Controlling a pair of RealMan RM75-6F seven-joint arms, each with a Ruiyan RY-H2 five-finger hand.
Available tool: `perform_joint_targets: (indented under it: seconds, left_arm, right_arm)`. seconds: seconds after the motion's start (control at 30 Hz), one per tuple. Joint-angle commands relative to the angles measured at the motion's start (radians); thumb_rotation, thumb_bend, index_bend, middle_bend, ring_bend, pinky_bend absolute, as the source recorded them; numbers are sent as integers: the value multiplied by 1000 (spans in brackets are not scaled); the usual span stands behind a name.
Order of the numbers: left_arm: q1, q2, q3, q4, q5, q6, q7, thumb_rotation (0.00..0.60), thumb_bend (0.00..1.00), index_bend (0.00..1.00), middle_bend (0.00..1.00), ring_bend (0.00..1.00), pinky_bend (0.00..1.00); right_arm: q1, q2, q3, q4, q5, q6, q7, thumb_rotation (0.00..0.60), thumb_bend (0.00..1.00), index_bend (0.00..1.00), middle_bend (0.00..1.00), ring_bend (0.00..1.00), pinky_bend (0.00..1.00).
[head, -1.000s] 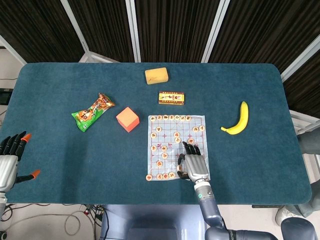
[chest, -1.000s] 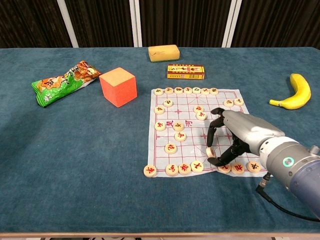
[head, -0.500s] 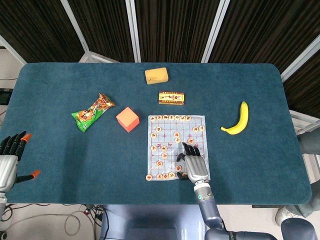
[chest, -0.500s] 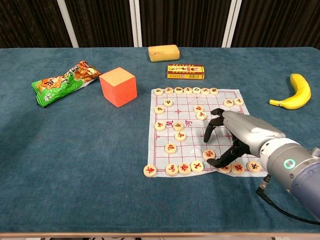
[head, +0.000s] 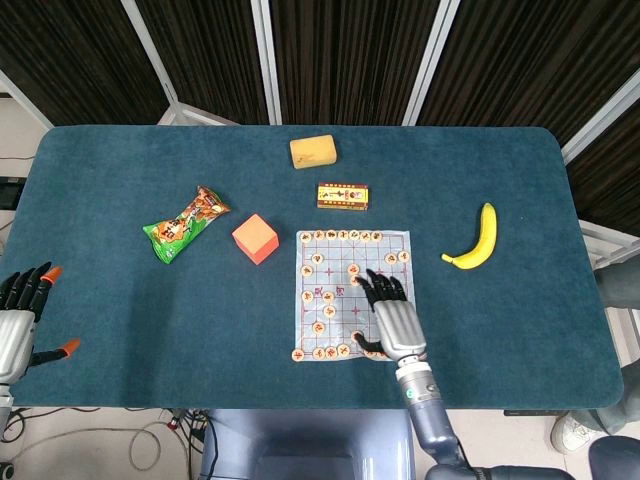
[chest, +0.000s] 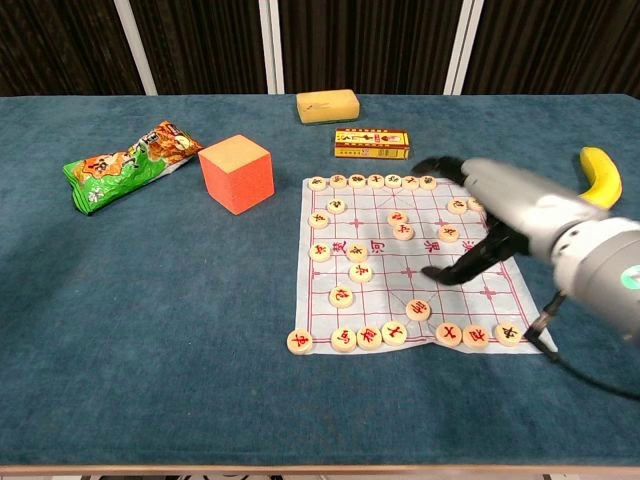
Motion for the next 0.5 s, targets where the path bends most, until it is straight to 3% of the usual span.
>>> perform_joint_targets:
  seconds: [0.03,0.27,0.5]
  left_arm:
    - [2,2,-1,-1,0,3,-5,600,0,0,0,0,0]
    - [7,9,2,1,6,11,-5,600,0,0,0,0,0]
    - [11,9,4,2,12,20,1,600,0,0,0,0,0]
  right_arm:
    - [-57,148,-48,-102,-77,42,29,600,320,1,15,0,0]
    - [-194,441,-209,-135,-253,124,127,600,320,0,0,0,0]
    - [-319,574,-296,-52,-370,233,251,600,320,0,0,0,0]
